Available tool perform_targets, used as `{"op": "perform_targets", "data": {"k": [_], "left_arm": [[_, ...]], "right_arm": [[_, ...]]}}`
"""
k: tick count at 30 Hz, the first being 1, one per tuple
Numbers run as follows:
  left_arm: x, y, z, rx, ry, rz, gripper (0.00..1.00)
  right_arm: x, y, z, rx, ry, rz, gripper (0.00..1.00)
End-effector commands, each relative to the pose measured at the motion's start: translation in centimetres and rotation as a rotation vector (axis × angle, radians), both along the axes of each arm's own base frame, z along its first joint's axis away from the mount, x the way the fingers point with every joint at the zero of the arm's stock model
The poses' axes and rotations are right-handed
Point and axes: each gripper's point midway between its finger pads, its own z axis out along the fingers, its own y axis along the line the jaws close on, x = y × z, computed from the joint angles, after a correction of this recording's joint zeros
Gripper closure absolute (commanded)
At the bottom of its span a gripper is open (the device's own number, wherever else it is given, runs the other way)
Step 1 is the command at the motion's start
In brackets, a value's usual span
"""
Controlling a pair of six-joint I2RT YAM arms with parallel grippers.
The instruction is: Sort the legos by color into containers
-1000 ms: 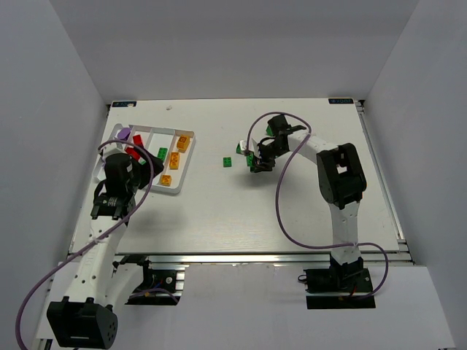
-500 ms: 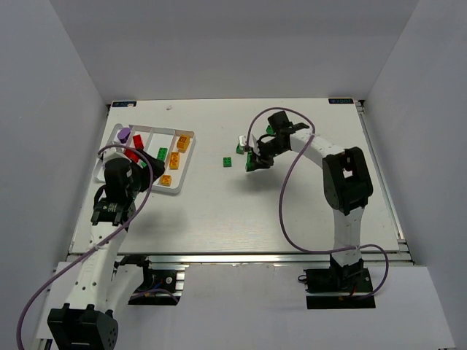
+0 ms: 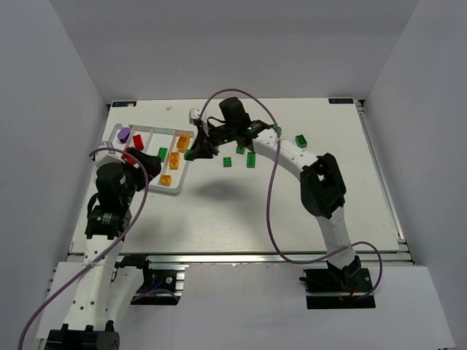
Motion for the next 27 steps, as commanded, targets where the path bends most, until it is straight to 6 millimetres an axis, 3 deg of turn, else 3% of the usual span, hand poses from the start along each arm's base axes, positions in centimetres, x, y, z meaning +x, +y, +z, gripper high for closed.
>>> {"op": "perform_targets", "data": {"k": [1, 3, 5, 6, 11, 17, 27], "left_arm": [[-0.6, 0.5, 2.3, 0.011, -0.037, 0.018, 0.02], [-1.0, 0.5, 2.1, 0.009, -0.020, 0.022, 0.02], [-1.5, 0.6, 2.3, 0.011, -0.009, 0.023, 0.02], [-1.7, 0.6, 2.3, 0.011, -0.005, 0.023, 0.02], [-2.4, 0.7, 2.3, -0.004, 0.001, 0.035, 0.02], [-2.7, 0.7, 2.3, -0.003, 0.001, 0.038, 0.02], [-2.3, 0.3, 1.7, 0.015, 0.040, 0.000, 0.02]], "right_arm": [[1.3, 4.6, 2.2, 0.128, 0.160, -0.048, 0.90], [1.6, 7.5, 2.8, 0.187, 0.178, -0.041, 0.91], [1.5, 9.8, 2.0, 0.224, 0.175, -0.036, 0.91], [1.4, 10.5, 2.8, 0.250, 0.168, -0.033, 0.91], [0.0, 13.4, 2.3, 0.316, 0.162, -0.044, 0.90], [0.5, 15.6, 1.2, 0.377, 0.095, -0.135, 0.88], [1.6, 16.1, -2.6, 0.375, 0.004, -0.255, 0.80]]}}
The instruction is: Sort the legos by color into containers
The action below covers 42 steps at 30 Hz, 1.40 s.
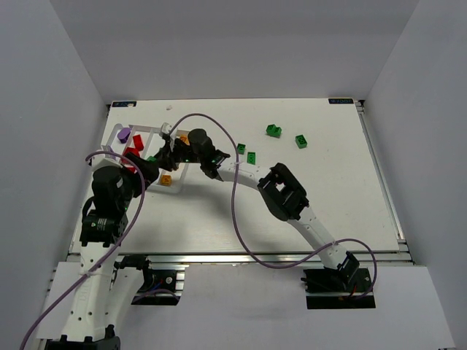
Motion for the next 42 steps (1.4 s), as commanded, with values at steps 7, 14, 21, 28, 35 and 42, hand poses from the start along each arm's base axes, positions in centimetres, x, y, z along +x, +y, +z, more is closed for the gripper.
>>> {"op": "perform_targets", "data": {"k": [7, 14, 21, 28, 35, 42], "left_arm": [[0.7, -0.3, 2.1, 0.036, -0.005, -0.043, 0.02], [0.1, -0.4, 2.0, 0.036, 0.006, -0.049, 0.02], [-0.2, -0.4, 1.8, 0.033, 0.013, -0.052, 0.02], [0.4, -0.9, 1.9, 0.021, 0.004, -0.077, 0.02], [0.9, -2.3, 3.0, 0.008, -0.059, -0.156, 0.08], [2.6, -4.6, 4.0, -0.039, -0.139, -0.273, 0.28]], "right_arm": [[1.3, 0.7, -0.3, 0.063, -0.130, -0.129, 0.74], [2.3, 1.5, -2.5, 0.040, -0.128, -0.162, 0.70], [2.3, 2.0, -3.6, 0.024, -0.167, -0.146, 0.54], [2.8, 1.7, -2.8, 0.017, -0.168, -0.136, 0.25], [2.7, -2.6, 4.7, 0.122, -0.182, -0.087, 0.10], [4.0, -9.7, 6.5, 0.065, -0.167, -0.039, 0.11]]}}
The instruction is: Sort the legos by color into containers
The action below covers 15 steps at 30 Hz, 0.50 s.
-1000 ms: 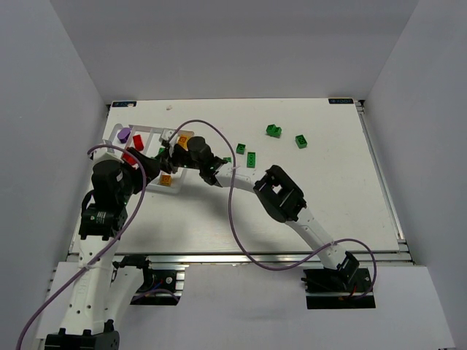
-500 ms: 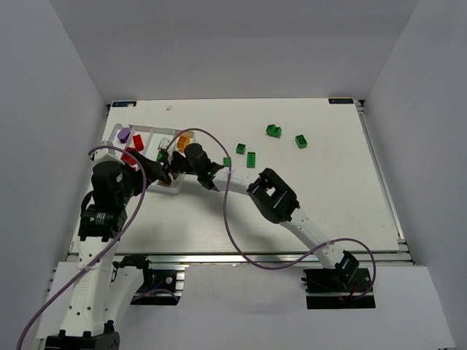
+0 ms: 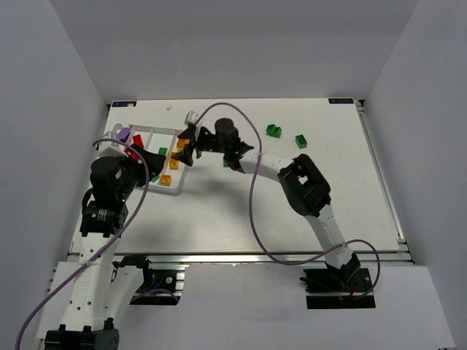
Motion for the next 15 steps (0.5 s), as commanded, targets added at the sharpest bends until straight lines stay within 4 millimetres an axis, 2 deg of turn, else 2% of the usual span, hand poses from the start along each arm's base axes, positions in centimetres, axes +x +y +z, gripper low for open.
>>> {"op": "perform_targets", "data": {"k": [1, 2, 3, 4, 5, 6, 7, 8, 9, 10, 11, 12, 13, 14, 15], "left_arm": [[1.1, -1.6, 1.1, -0.026, -0.057, -0.090, 0.28], [1.2, -2.0, 0.9, -0.035, -0.047, -0.113, 0.29], [1.8, -2.2, 0.2, -0.039, -0.019, -0.123, 0.29], [2.0, -2.4, 0.2, -0.043, -0.012, -0.130, 0.28], [2.3, -2.5, -0.1, -0.047, -0.001, -0.136, 0.28], [2.8, -2.8, -0.8, -0.050, 0.023, -0.142, 0.27], [3.1, -3.0, -0.9, -0.052, 0.022, -0.148, 0.26], [3.2, -3.9, -1.2, -0.054, 0.030, -0.172, 0.25], [4.0, -4.4, -1.8, -0.048, 0.040, -0.171, 0.24], [4.3, -5.1, -2.3, -0.040, 0.050, -0.181, 0.24], [4.1, -7.3, -2.4, -0.026, 0.056, -0.232, 0.23], [4.6, -7.9, -2.9, -0.001, 0.064, -0.225, 0.22], [5.2, -8.9, -4.3, 0.015, 0.106, -0.240, 0.22], [5.2, -10.6, -4.2, 0.019, 0.110, -0.271, 0.21], [5.7, -10.9, -4.4, 0.031, 0.110, -0.255, 0.20]], "right_arm": [[1.7, -4.5, 6.2, 0.055, -0.047, 0.045, 0.11], [1.8, -5.5, 6.0, 0.039, -0.019, 0.062, 0.19], [2.0, -6.7, 4.8, 0.000, 0.036, 0.060, 0.24], [3.2, -8.8, 5.8, -0.003, 0.043, 0.034, 0.35], [3.4, -10.1, 5.9, -0.014, 0.059, 0.039, 0.41], [3.3, -11.4, 4.6, -0.052, 0.114, 0.034, 0.47], [4.2, -13.6, 5.7, -0.051, 0.107, 0.005, 0.54], [4.3, -14.8, 5.7, -0.061, 0.126, 0.003, 0.70], [4.3, -16.1, 4.8, -0.094, 0.184, -0.010, 0.77], [5.2, -18.1, 5.6, -0.096, 0.194, -0.046, 0.80], [5.4, -19.3, 5.7, -0.103, 0.220, -0.061, 0.79], [5.9, -21.4, 4.8, -0.126, 0.283, -0.094, 0.76], [5.8, -22.5, 5.4, -0.126, 0.292, -0.108, 0.65], [5.9, -23.6, 5.5, -0.133, 0.301, -0.125, 0.61], [6.5, -25.4, 5.4, -0.138, 0.313, -0.158, 0.58]]}}
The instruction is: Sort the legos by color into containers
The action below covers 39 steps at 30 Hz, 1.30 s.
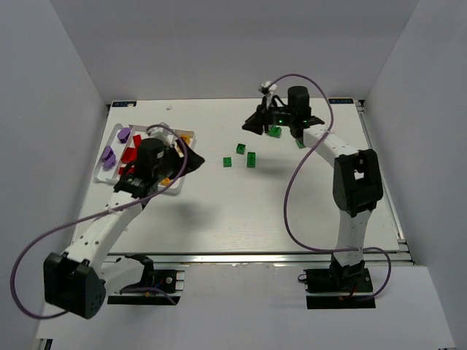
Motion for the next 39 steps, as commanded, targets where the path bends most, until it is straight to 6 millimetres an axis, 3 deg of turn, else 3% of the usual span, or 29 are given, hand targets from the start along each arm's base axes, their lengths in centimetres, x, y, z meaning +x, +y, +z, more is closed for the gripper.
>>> {"op": "perform_targets", "data": {"k": [1, 3, 4, 5, 7, 8, 10, 11, 12, 17, 18, 21, 27, 28, 30, 39], "left_arm": [[1.8, -3.3, 0.8, 0.029, -0.048, -0.019, 0.20], [2.3, -4.6, 0.6, 0.041, -0.050, -0.031, 0.19], [2.6, -5.5, -0.8, 0.078, -0.026, -0.033, 0.19], [3.1, -6.3, -0.2, 0.091, -0.041, -0.045, 0.19], [3.2, -8.1, -1.2, 0.141, -0.015, -0.072, 0.19], [3.7, -8.8, -3.3, 0.188, 0.029, -0.080, 0.19], [4.2, -10.2, -3.5, 0.253, 0.055, -0.073, 0.20], [4.6, -10.7, -5.6, 0.305, 0.100, -0.073, 0.21], [5.0, -11.0, -5.2, 0.335, 0.113, -0.062, 0.22], [6.5, -10.5, -8.1, 0.512, 0.206, 0.019, 0.23], [6.5, -10.1, -9.5, 0.556, 0.246, 0.026, 0.23], [7.6, -10.0, -9.6, 0.600, 0.248, 0.059, 0.23], [9.7, -11.1, -11.8, 0.662, 0.255, 0.035, 0.22], [9.9, -11.2, -13.2, 0.682, 0.273, 0.024, 0.22], [10.6, -11.7, -13.4, 0.684, 0.274, 0.018, 0.22], [13.1, -10.4, -16.0, 0.682, 0.326, 0.052, 0.23]], "right_arm": [[-2.5, -3.8, 1.4, -0.031, 0.072, 0.000, 0.48], [-2.7, -6.4, 1.8, -0.046, 0.077, -0.041, 0.39], [-3.4, -7.4, 0.6, -0.065, 0.119, -0.054, 0.34], [-3.6, -8.3, 0.3, -0.077, 0.110, -0.063, 0.34], [-3.8, -10.3, 0.4, -0.089, 0.110, -0.094, 0.33], [-4.5, -11.0, -0.6, -0.104, 0.142, -0.101, 0.33], [-4.7, -12.6, -0.8, -0.128, 0.103, -0.113, 0.34], [-5.2, -13.1, -1.6, -0.137, 0.122, -0.114, 0.34], [-5.2, -13.9, -1.7, -0.143, 0.100, -0.118, 0.34], [-6.0, -14.9, -2.4, -0.125, 0.123, -0.114, 0.35], [-6.2, -15.0, -2.7, -0.126, 0.129, -0.114, 0.35], [-6.4, -15.1, -2.7, -0.133, 0.117, -0.111, 0.35], [-6.3, -15.2, -3.0, -0.136, 0.124, -0.114, 0.35], [-6.3, -15.1, -2.9, -0.134, 0.125, -0.112, 0.35], [-6.2, -15.1, -3.0, -0.131, 0.134, -0.116, 0.35], [-6.1, -15.3, -3.6, -0.141, 0.148, -0.130, 0.35]]}}
